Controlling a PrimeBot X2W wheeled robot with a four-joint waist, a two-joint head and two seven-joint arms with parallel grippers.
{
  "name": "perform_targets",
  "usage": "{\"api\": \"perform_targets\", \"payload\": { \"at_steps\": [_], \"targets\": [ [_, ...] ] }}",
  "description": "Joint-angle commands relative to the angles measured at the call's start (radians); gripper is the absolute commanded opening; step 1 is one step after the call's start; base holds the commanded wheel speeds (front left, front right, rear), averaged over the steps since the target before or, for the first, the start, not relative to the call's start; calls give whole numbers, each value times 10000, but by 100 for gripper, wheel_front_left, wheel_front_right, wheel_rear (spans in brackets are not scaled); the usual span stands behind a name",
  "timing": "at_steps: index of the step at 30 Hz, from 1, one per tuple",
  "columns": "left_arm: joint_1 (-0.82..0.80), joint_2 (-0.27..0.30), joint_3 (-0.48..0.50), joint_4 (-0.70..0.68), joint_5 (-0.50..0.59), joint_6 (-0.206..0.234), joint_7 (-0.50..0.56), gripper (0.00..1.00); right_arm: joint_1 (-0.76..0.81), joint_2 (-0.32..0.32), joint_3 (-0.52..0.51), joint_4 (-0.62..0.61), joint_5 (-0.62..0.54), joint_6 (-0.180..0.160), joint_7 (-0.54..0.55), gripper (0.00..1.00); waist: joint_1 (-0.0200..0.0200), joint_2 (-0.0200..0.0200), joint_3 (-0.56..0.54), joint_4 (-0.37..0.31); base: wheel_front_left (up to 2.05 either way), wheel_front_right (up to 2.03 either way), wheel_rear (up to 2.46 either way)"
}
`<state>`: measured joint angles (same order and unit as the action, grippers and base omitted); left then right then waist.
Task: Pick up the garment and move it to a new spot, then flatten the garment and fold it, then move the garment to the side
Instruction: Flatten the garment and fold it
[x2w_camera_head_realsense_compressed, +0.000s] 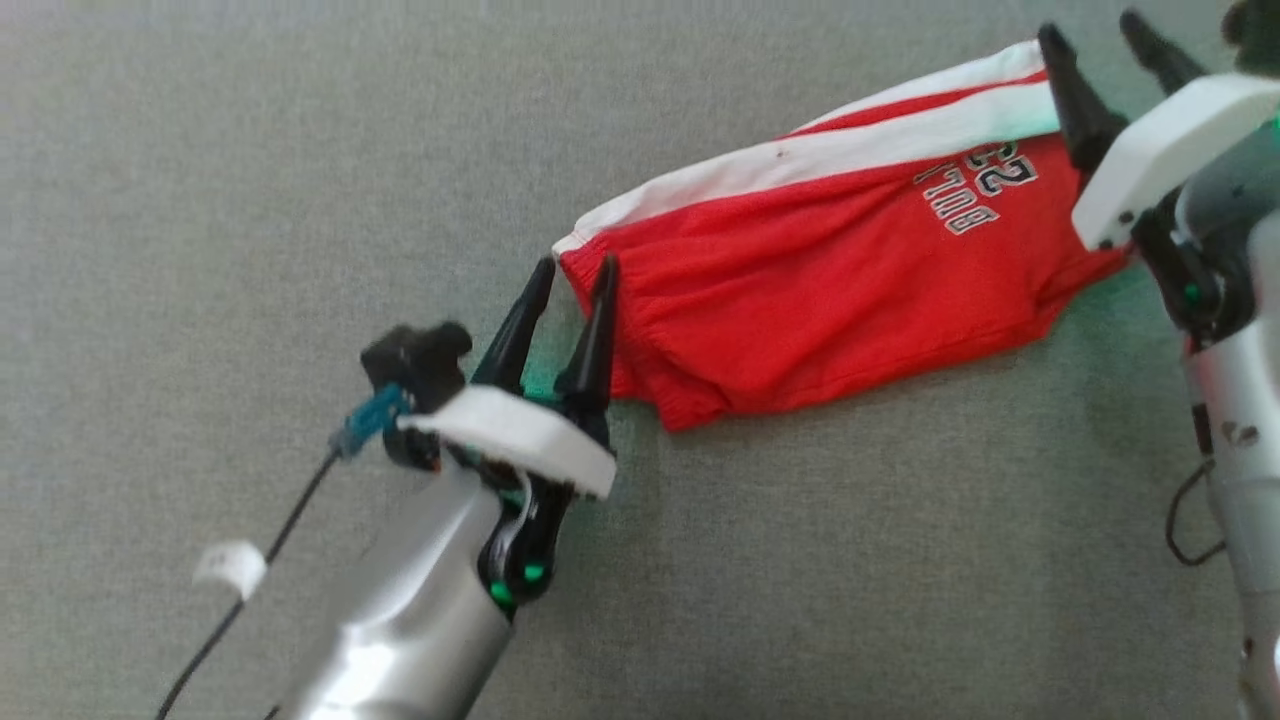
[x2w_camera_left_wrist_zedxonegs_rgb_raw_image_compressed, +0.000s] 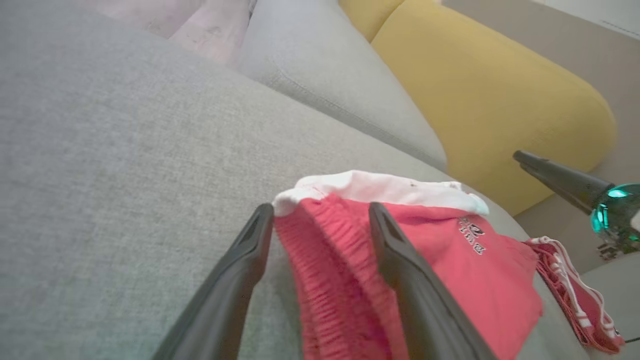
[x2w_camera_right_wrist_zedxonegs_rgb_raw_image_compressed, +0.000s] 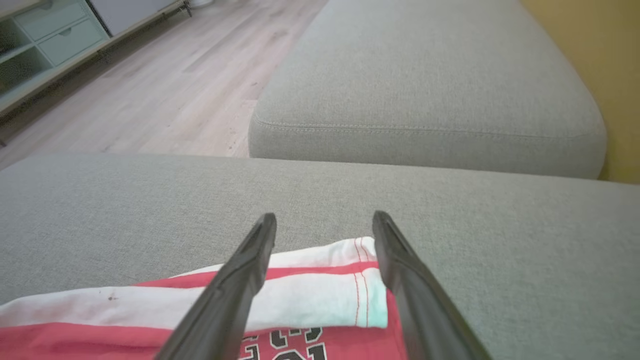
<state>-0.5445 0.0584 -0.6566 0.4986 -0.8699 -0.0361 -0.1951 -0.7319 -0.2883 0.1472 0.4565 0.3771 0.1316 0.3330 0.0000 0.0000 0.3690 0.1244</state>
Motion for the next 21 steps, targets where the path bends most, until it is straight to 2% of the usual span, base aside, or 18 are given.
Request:
{"api": "perform_targets", "payload": {
  "at_steps": [1,5,10,13,15,21],
  "targets": [
    [217,356,209,-266,278,-36,-300,100,110,-126,139,-214,137,-9,-80,100,0,0,-422,-72,0,0,0],
    [709,868,795,-655,948,-93,-642,100,709,-377,61,-36,346,-9,-200,100,0,0,-907,-144,0,0,0],
    [1279,1243,2404,-1759,2861,98,-662,100,1259,-477,-202,173,278,-9,-347,100,0,0,-1046,-209,0,0,0],
    [1516,1190,3150,-2059,3757,134,-664,100,1344,-389,-209,266,352,-9,-425,100,0,0,-902,-212,0,0,0],
    [1556,1137,3335,-2099,3947,107,-664,100,1317,-354,-218,315,400,-9,-438,100,0,0,-819,-201,0,0,0],
    [1359,787,3895,-1929,4760,-221,-665,100,690,-244,-181,908,477,-9,-446,100,0,0,-202,4,0,0,0]
  ]
}}
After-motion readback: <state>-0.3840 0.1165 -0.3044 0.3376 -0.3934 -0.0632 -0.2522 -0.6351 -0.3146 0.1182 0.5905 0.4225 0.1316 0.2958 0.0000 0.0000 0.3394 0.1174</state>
